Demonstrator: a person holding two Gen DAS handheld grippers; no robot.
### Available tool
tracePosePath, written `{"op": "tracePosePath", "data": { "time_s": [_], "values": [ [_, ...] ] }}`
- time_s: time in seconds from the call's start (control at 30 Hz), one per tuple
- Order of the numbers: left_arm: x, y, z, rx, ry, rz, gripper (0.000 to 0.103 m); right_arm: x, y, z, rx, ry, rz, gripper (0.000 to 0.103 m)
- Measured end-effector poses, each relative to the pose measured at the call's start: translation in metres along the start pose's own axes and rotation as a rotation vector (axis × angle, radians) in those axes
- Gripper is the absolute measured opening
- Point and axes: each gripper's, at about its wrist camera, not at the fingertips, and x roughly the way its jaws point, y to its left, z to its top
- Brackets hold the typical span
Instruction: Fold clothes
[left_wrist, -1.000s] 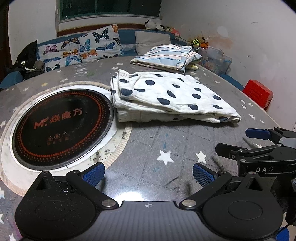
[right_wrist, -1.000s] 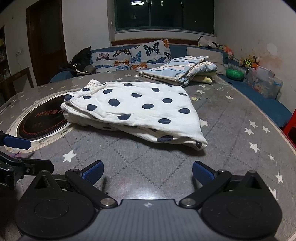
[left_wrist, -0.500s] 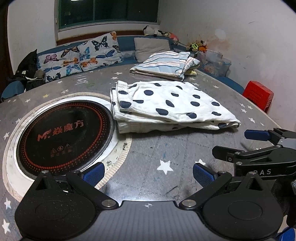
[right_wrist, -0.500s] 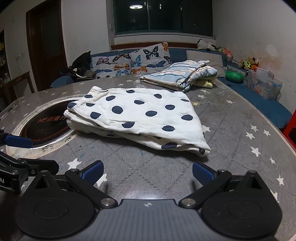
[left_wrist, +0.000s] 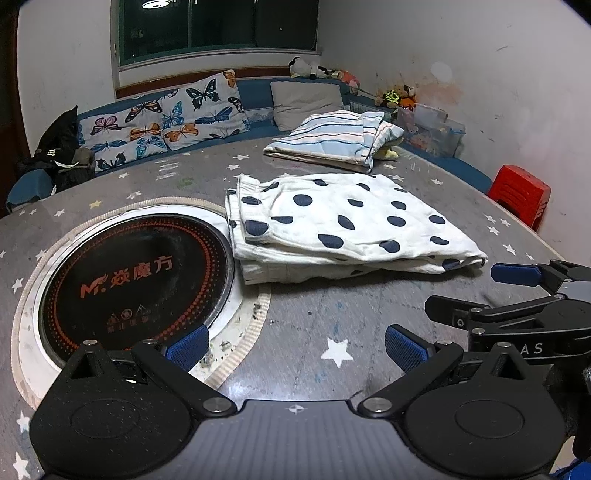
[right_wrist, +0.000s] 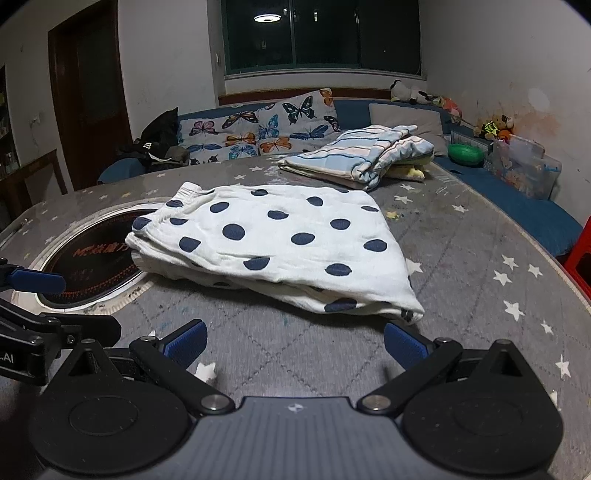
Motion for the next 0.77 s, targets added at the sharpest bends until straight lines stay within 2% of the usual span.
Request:
{"op": "tracePosePath", "data": {
  "time_s": [0.77],
  "values": [
    [0.0080, -0.0012, 0.0082, 0.003, -0.009, 0.001, 0.103, 0.0037, -0.0019, 0.0047, 0.007, -0.006, 0.002, 0.103]
  ]
}}
